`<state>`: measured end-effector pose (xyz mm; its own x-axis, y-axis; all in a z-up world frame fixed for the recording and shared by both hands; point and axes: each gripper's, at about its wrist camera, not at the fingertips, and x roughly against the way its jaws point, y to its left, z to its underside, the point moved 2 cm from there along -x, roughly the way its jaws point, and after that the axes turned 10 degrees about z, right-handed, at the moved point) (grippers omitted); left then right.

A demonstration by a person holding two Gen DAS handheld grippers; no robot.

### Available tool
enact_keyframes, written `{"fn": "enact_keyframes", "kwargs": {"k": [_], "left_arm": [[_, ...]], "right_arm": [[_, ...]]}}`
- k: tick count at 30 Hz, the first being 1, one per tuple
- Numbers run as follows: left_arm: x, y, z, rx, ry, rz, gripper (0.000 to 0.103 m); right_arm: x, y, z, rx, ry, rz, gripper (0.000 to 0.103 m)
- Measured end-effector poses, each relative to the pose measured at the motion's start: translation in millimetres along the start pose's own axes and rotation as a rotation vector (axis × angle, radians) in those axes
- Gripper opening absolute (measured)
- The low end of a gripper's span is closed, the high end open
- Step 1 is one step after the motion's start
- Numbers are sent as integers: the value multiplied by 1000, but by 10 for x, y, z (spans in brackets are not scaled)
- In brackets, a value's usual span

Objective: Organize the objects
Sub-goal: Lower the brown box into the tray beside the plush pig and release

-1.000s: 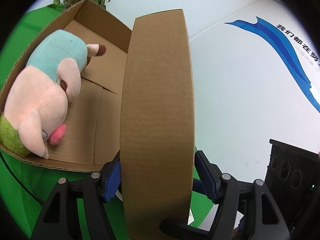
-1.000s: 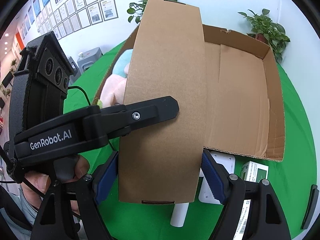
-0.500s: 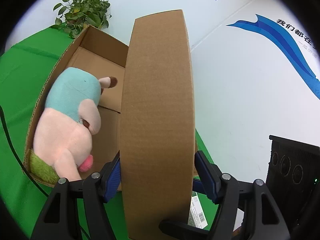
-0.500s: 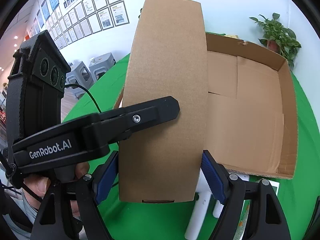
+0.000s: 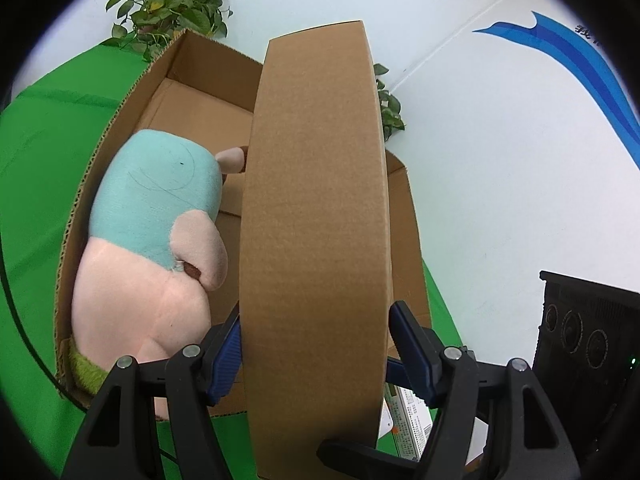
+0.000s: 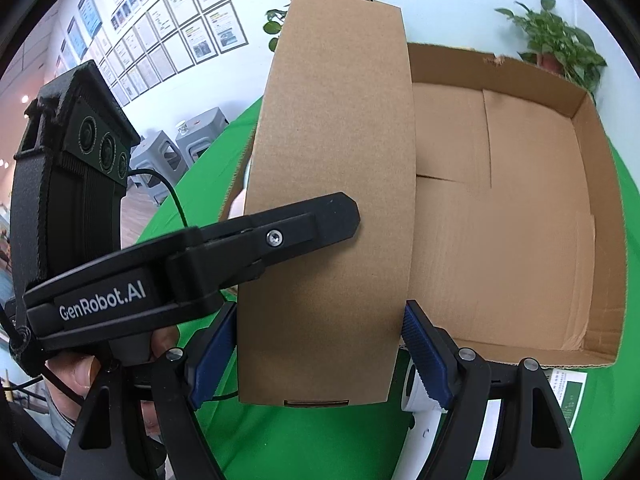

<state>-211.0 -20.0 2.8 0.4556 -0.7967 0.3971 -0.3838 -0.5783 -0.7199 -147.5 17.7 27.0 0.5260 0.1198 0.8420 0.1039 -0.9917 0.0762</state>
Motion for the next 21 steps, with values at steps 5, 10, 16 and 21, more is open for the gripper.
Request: {"fn": "enact_keyframes", "kwargs": {"k": [5, 10, 16, 21], "left_arm": [[-225, 119, -60, 42, 47, -24, 68], [-314, 198, -165, 79, 61, -68, 70], [-281, 234, -228, 104, 77, -89, 71], [-226, 216, -257, 110, 83, -109, 70]], "right_arm": [[-111, -150, -4, -50, 17, -40, 78], [-158, -307, -171, -82, 15, -95, 77], [-236, -388, -302, -79, -4, -130, 77], [-280, -479, -317, -82, -23, -142, 77]]}}
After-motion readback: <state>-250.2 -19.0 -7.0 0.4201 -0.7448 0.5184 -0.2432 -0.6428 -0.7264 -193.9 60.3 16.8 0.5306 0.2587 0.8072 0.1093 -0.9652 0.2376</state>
